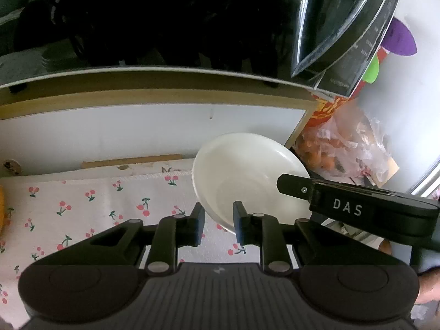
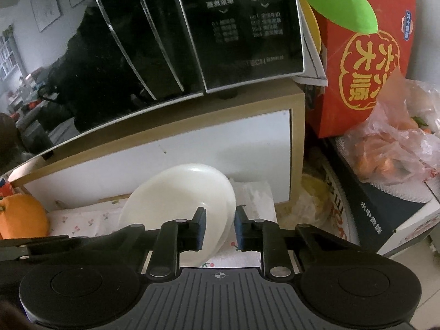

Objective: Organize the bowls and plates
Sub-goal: 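Lift the small white bowl and carry it toward the bowls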

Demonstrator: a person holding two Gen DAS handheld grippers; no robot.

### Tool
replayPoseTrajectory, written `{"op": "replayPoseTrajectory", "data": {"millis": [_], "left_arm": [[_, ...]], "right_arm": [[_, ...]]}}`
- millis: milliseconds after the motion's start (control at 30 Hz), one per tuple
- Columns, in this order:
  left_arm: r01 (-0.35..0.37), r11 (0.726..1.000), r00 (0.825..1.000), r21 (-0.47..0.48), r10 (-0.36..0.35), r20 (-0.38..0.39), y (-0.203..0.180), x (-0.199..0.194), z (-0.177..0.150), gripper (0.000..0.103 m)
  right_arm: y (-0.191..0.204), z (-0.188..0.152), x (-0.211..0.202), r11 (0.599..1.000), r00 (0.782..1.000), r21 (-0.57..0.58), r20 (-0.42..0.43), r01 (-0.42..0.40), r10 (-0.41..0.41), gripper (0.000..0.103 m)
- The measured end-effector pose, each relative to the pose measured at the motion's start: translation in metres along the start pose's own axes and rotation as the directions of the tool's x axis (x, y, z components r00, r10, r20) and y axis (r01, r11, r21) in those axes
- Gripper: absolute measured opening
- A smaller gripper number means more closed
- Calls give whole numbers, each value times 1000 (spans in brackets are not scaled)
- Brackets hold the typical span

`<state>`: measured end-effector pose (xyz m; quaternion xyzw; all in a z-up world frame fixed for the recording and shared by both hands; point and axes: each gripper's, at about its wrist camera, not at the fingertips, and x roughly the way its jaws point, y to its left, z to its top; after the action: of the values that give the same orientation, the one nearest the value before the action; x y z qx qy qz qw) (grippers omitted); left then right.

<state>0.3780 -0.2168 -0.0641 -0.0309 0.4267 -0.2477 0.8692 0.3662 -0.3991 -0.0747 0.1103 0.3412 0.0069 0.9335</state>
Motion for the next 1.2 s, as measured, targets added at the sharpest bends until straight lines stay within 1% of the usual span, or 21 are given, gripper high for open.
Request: {"op": "replayPoseTrajectory", "data": {"millis": [133, 500, 933, 1200], "left_arm": [[-5, 1000, 1000, -5, 5, 11, 1, -6, 0, 20], [-13, 1000, 999, -12, 14, 48, 7, -47, -2, 20], [-15, 1000, 997, -7, 16, 69, -4, -90, -10, 20], [-31, 999, 998, -22, 32, 57, -10, -113, -19, 20]], "right_arm": [[7, 4, -13, 1000, 1000, -13, 22, -10, 11, 21], [29, 12, -47, 999, 998, -39, 53, -24, 26, 21], [51, 7, -90, 998, 999, -62, 44, -26, 28, 22], [65, -2, -116, 994, 999, -106, 34, -24, 27, 23]]}}
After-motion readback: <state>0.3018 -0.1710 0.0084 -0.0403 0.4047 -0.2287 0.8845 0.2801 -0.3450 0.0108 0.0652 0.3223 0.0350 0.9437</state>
